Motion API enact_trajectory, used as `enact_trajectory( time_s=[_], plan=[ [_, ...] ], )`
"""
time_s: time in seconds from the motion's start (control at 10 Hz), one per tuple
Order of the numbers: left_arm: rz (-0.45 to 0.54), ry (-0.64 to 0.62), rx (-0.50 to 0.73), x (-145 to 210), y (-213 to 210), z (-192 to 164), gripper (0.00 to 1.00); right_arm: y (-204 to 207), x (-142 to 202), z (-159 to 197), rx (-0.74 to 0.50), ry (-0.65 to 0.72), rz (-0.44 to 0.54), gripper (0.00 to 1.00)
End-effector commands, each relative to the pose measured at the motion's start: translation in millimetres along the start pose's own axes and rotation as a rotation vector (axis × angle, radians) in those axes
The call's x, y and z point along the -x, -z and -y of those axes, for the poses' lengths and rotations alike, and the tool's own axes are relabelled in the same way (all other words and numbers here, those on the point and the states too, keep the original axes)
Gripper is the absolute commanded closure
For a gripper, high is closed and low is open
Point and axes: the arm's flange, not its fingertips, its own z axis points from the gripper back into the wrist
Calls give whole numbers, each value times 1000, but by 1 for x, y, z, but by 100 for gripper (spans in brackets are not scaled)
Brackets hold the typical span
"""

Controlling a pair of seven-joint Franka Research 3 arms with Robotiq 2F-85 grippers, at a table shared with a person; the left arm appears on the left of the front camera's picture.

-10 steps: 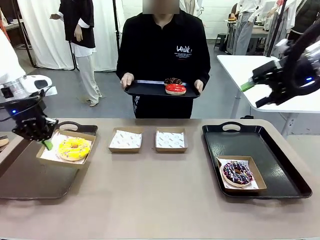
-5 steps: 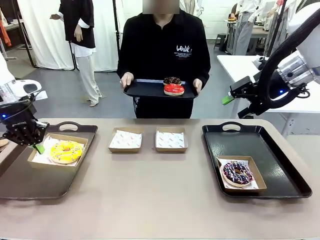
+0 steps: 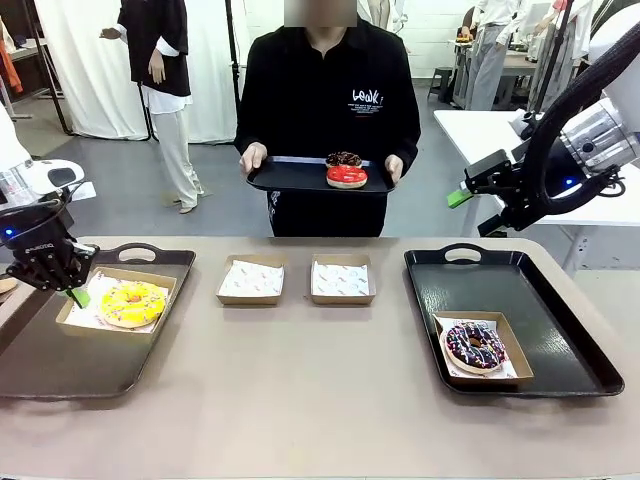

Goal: Individually package the donuts and arrange them on the tray.
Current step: Place the picked Paper togo box on the Handle tray while simultaneously picking up another Paper togo box from the table with the other hand.

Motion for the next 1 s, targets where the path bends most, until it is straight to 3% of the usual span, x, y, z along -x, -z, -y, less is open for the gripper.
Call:
enact_trajectory(
  time_s=[0.0, 0.6, 0.9],
  plan=[
    [4, -1, 1, 1, -1, 0, 99, 5, -2, -1, 21, -4, 6, 0],
    [4, -1, 1, 1, -1, 0, 99, 0, 0, 0, 2, -1, 0, 0],
    [15, 27, -35, 0, -2, -7, 99, 35, -12, -40, 211, 29, -44, 0]
  ],
)
